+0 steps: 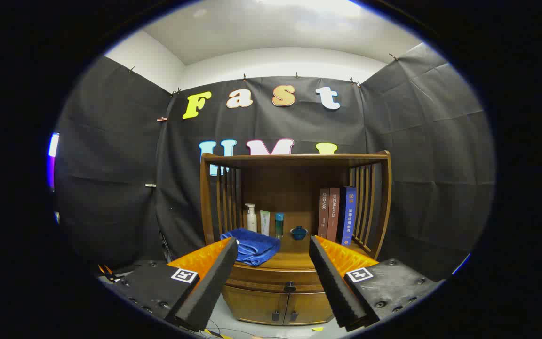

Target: Pull open the drawer, take out the items inside it, and place them on the countertop above the cabinet.

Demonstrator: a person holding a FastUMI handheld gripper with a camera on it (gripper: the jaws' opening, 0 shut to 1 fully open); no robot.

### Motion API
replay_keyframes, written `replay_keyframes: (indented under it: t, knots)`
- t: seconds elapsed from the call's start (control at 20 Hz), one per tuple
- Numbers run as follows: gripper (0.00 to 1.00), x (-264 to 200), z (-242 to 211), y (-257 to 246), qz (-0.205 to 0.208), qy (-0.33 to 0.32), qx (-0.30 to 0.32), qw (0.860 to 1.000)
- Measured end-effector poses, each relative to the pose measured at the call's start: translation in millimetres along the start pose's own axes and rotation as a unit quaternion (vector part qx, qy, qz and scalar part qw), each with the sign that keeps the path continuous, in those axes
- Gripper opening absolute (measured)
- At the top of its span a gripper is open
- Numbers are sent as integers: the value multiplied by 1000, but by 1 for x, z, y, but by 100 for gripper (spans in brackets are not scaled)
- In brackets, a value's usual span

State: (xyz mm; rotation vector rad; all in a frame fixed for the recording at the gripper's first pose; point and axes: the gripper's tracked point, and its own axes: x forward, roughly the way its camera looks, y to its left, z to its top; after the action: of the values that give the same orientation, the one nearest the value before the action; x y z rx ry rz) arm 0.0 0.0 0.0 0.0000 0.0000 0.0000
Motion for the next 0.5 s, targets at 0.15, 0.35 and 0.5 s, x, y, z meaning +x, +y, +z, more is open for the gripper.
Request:
replay_keyframes:
  t: [0.15, 0.35, 0.5]
  knots:
    - [99, 3, 2, -2, -1, -1, -1, 1000]
    - [99, 2, 4, -4, -1, -4, -3, 1000]
    - [99, 3, 3, -3, 2, -3, -2, 1000]
